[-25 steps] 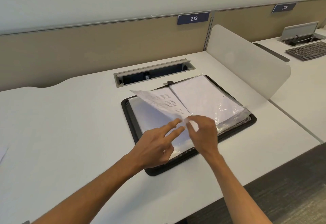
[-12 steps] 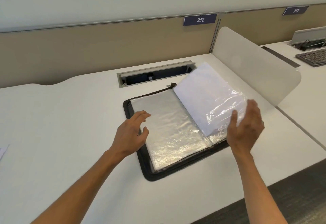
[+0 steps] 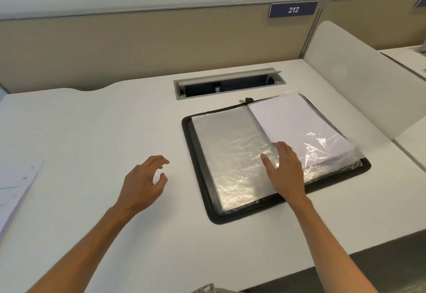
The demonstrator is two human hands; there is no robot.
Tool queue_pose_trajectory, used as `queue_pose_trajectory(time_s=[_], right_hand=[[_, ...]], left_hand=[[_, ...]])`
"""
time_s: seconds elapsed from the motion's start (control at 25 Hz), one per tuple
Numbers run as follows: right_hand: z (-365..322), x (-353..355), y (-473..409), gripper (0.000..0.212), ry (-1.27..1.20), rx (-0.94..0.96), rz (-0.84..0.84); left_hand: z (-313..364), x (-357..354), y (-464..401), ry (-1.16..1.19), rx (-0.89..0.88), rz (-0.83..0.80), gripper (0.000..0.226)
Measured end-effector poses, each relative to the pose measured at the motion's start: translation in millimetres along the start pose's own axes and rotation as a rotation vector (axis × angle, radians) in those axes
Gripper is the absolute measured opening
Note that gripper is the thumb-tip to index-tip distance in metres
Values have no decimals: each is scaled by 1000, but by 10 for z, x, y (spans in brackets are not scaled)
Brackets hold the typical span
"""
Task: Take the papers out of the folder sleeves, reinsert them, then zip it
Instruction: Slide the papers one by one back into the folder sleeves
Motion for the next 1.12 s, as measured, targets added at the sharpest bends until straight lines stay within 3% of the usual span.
queue_pose_trajectory(time_s=[0.08,0.2,0.36,0.48,0.68,0.84,1.0,1.12], right_hand=[[-501,-268,170,39,-194,113,-99],[-1248,-734,494,33,-268,254,-265],[-1993,-1521,967,45,-166,335,-700],[-2449,-2003,1189,54,-130,358,-871],[-3262,-2640,1136,52,-138,337,-960],[-3812,-3178,899,51,-94,316,-987],[-4324,-3667,611,63,-64,327,-995],[-4647,-3946,457,57,-22,367,-985]], left_hand=[[-263,104,92,-20,72,20,25],[-710,251,263,-72,187,69,24],[-1402,443,562,-190,332,133,31],[-1953,517,826,-329,444,91,50],[-2666,662,1206,-480,582,32,71],[-2920,641,1348,-453,653,3,82],[-2901,562,1359,-390,648,23,78],[-2898,558,1381,-386,666,53,74]])
Point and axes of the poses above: each hand's wrist, its own y-axis away from the middle knuckle, its own x-axis out of the back of the hand, z = x × y, the point moved 3 cm from there along -y, towards the middle knuckle, and after that the axes turned 6 degrees about -y, right-handed, at the moved point
